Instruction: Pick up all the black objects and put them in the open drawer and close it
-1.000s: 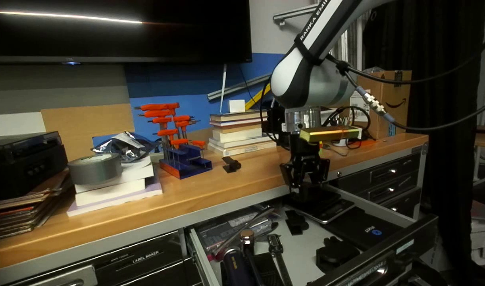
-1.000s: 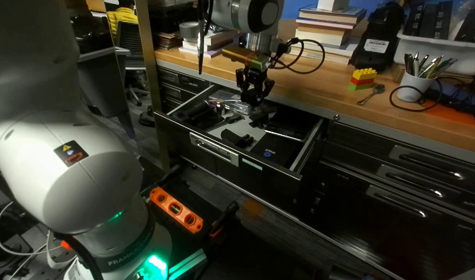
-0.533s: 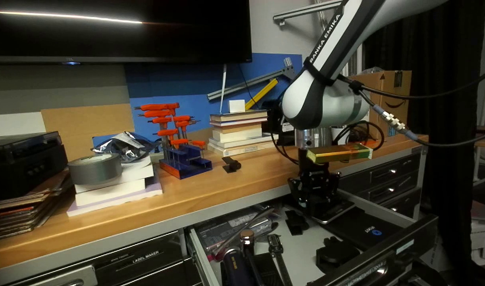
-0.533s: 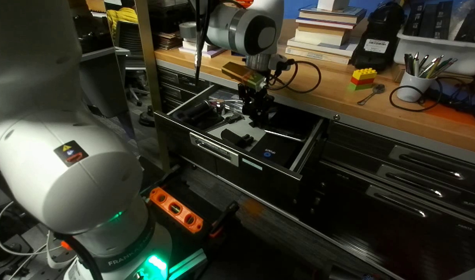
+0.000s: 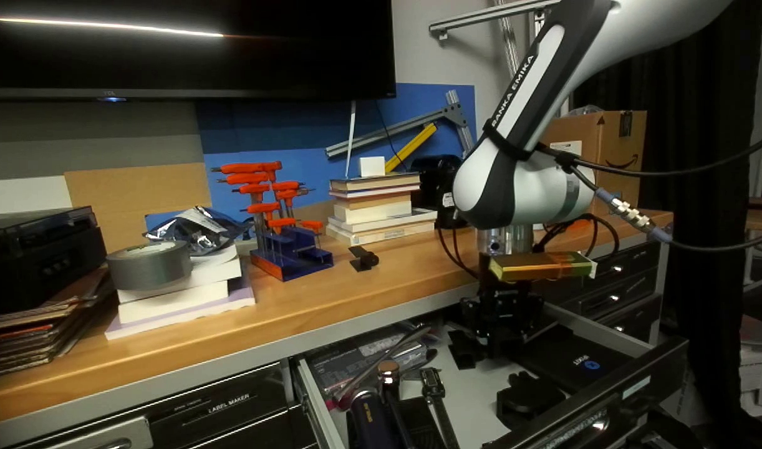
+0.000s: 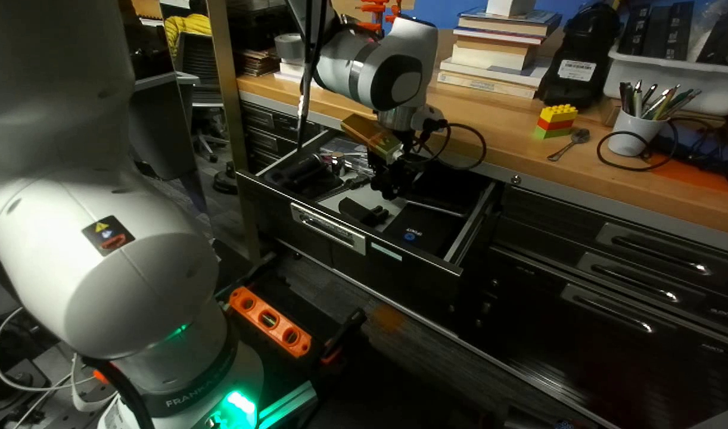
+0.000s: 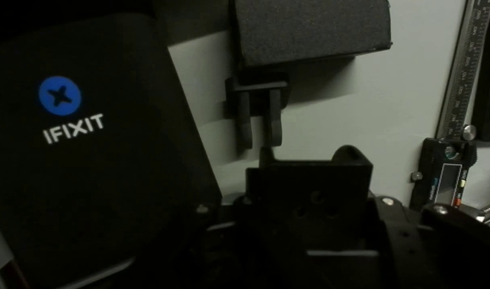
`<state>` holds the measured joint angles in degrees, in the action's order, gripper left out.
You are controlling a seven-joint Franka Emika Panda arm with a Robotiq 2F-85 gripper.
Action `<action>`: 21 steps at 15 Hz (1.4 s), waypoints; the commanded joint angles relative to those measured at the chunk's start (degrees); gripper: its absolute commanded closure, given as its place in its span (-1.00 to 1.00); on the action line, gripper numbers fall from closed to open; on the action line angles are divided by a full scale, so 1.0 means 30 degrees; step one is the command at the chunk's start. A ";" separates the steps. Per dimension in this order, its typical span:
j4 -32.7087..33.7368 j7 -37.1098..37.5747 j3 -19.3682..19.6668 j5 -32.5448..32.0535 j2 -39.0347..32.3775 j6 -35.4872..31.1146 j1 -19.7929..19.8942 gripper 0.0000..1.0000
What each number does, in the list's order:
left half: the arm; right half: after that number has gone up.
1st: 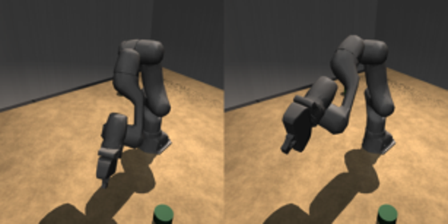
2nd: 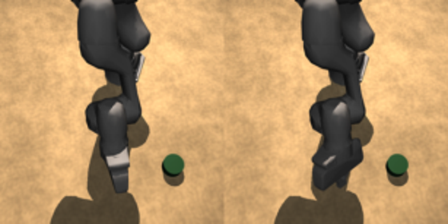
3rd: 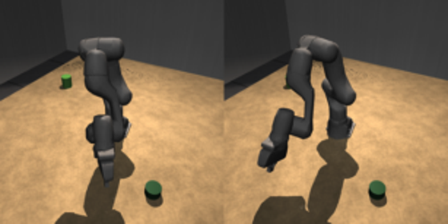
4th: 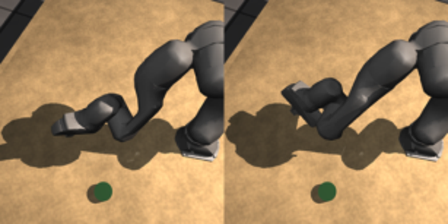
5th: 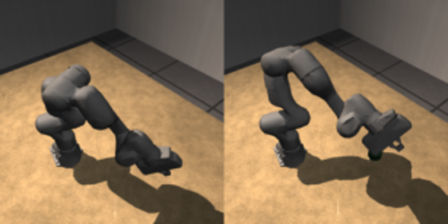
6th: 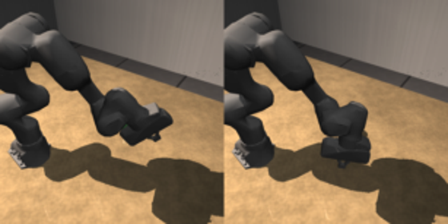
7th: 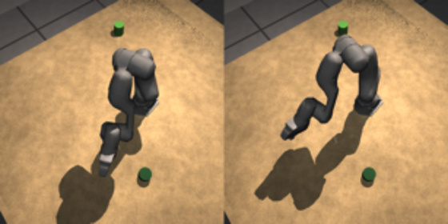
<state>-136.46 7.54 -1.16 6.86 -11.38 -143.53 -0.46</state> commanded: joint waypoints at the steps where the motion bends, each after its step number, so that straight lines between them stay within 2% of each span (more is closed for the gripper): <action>1: -0.0516 0.0379 -0.0075 0.0980 -0.0061 -0.1219 -0.0062 0.50; 4: -0.0845 0.1421 0.0018 0.1017 -0.0293 -0.2196 -0.0263 0.50; 11: -0.1771 0.6911 0.0881 -0.0135 -0.0507 -0.5082 -0.1560 0.50; 16: -0.2181 1.1099 0.2583 -0.2708 -0.0535 -0.5985 -0.3165 0.50; 19: -0.2113 1.3188 0.3243 -0.4390 -0.0560 -0.5586 -0.3801 0.50; 20: -0.2057 1.3797 0.3334 -0.4778 -0.0581 -0.5427 -0.3942 0.22; 21: -0.1999 1.4039 0.3267 -0.4947 -0.0562 -0.5237 -0.3930 -0.50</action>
<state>-142.11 45.20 6.79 -4.57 -13.71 -159.29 -10.94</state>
